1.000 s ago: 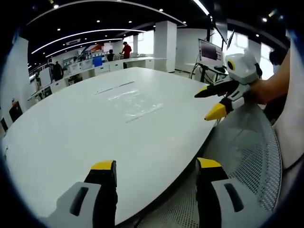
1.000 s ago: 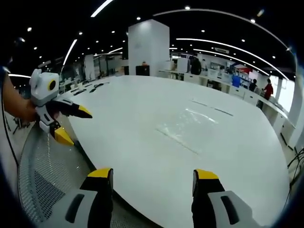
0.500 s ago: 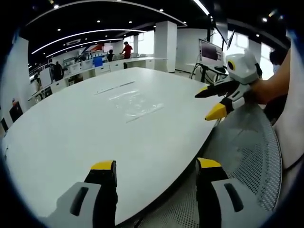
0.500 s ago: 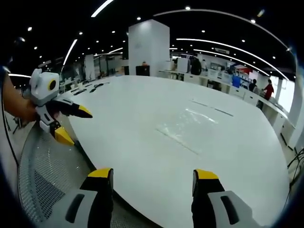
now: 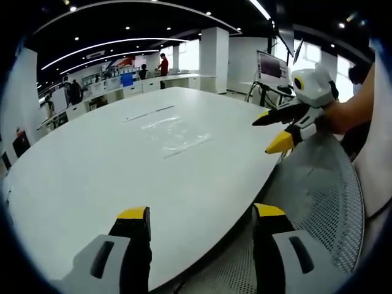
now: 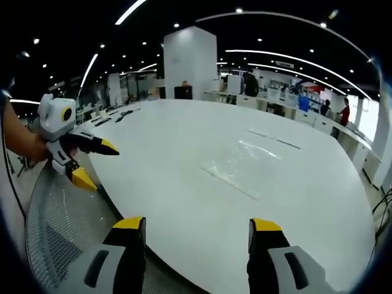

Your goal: Arrange the food packaging bags into a neat stack by flattening each bag and aligning their edges.

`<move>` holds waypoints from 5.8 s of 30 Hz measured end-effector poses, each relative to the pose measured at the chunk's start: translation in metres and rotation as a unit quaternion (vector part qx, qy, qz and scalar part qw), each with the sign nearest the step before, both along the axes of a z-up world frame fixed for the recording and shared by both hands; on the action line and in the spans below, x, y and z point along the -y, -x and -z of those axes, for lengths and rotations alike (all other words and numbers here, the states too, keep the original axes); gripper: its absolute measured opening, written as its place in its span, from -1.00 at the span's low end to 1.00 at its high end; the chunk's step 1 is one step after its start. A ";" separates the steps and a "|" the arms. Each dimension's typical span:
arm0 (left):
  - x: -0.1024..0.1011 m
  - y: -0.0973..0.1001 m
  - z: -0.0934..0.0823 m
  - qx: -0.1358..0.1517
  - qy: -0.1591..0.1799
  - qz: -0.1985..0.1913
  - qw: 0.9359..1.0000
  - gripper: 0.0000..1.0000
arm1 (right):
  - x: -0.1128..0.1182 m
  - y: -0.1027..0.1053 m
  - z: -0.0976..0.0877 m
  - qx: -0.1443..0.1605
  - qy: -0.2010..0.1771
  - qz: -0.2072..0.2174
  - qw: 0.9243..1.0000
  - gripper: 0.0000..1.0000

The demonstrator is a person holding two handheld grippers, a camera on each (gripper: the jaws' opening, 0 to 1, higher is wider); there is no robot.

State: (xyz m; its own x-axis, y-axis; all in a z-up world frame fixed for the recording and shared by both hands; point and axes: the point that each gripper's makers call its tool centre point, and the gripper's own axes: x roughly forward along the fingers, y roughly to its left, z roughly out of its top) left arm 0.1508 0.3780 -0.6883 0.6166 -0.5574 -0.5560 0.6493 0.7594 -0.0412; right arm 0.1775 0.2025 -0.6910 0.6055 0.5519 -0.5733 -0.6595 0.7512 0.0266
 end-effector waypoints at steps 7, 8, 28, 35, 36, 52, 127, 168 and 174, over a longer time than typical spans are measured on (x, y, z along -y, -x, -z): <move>-0.001 -0.001 -0.001 0.001 -0.001 -0.003 1.000 0.31 | -0.001 -0.001 -0.003 0.001 -0.002 -0.002 1.000 0.34; -0.001 -0.001 -0.001 0.001 -0.001 -0.003 1.000 0.31 | -0.001 -0.001 -0.003 0.000 -0.001 -0.003 1.000 0.34; -0.004 -0.004 -0.002 0.001 -0.001 -0.013 1.000 0.31 | 0.006 -0.025 0.003 0.008 0.045 -0.037 0.998 0.26; -0.006 -0.005 -0.002 0.000 0.001 -0.020 1.000 0.31 | 0.011 -0.038 0.011 0.007 0.068 -0.054 0.996 0.22; -0.006 -0.006 -0.002 0.000 0.001 -0.021 1.000 0.31 | 0.013 -0.040 0.012 0.006 0.073 -0.057 0.996 0.21; -0.008 -0.009 -0.005 -0.006 0.010 -0.032 0.999 0.30 | 0.026 -0.077 0.034 0.011 0.131 -0.099 0.986 0.05; -0.015 -0.016 -0.006 -0.018 0.029 -0.057 0.998 0.30 | 0.019 -0.156 0.087 0.010 0.270 -0.266 0.925 -0.84; -0.016 -0.015 -0.002 -0.022 0.025 -0.054 0.998 0.29 | 0.021 -0.151 0.074 0.011 0.281 -0.293 0.914 -1.00; -0.015 -0.014 -0.003 -0.021 0.025 -0.052 0.998 0.29 | 0.023 -0.152 0.064 0.023 0.282 -0.293 0.913 -1.00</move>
